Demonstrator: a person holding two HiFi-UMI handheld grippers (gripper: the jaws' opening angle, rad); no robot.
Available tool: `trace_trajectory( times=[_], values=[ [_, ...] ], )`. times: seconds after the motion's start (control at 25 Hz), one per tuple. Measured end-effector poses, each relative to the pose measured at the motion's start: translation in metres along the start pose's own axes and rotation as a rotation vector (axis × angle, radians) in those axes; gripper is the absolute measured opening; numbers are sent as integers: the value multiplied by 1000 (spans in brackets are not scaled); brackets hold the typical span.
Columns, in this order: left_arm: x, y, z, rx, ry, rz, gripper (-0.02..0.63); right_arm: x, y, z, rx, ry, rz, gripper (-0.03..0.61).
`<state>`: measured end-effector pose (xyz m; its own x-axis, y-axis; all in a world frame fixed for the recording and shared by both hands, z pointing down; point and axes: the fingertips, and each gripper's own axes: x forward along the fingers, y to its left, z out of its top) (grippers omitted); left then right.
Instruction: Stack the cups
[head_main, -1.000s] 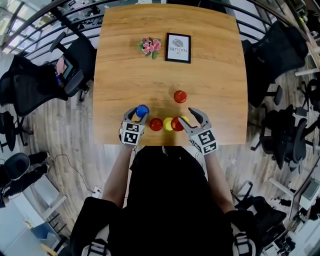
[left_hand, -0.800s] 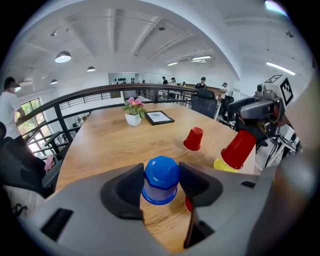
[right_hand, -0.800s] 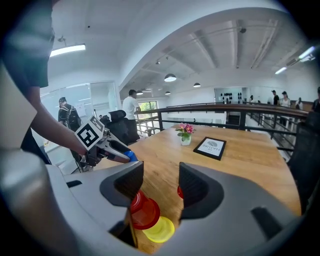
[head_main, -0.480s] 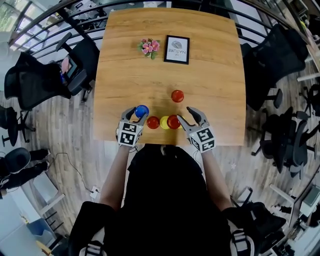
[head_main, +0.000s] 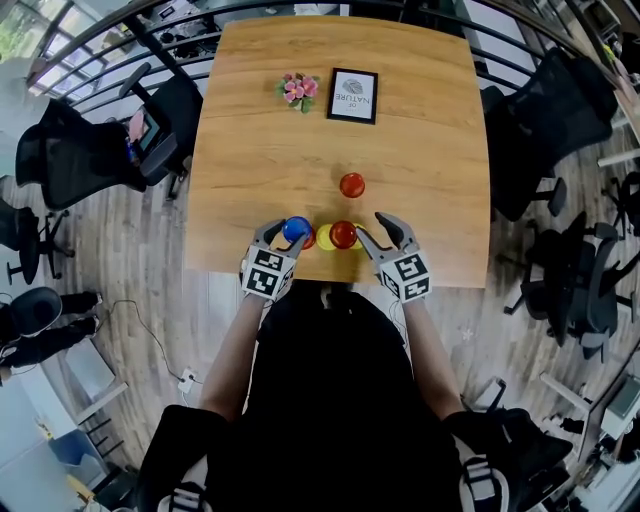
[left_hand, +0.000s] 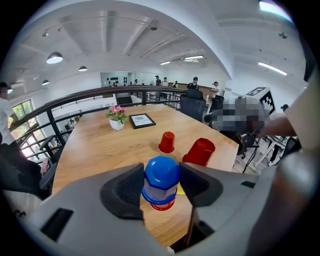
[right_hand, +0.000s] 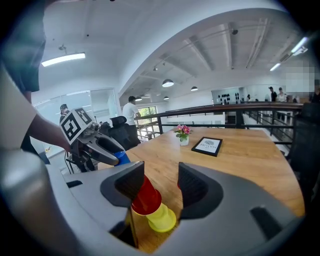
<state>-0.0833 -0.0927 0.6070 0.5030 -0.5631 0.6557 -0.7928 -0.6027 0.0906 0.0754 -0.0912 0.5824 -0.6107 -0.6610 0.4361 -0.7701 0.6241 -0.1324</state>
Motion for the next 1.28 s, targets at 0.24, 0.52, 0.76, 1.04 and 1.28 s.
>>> trace_trajectory(
  times=[0.24, 0.52, 0.76, 1.04, 1.28],
  values=[
    [1, -18, -5, 21, 20, -13, 242, -11, 3, -9, 13, 2, -1, 225],
    [7, -36, -2, 57, 18, -35, 242, -24, 2, -19, 16, 14, -9, 225],
    [12, -39, -6, 62, 28, -41, 242, -31, 2, -23, 14, 19, -13, 227],
    [16, -43, -4, 80, 16, -53, 242, -31, -3, -27, 16, 32, -18, 227],
    [21, -43, -5, 96, 9, -42, 244, -28, -5, -29, 14, 34, -12, 227]
  ],
)
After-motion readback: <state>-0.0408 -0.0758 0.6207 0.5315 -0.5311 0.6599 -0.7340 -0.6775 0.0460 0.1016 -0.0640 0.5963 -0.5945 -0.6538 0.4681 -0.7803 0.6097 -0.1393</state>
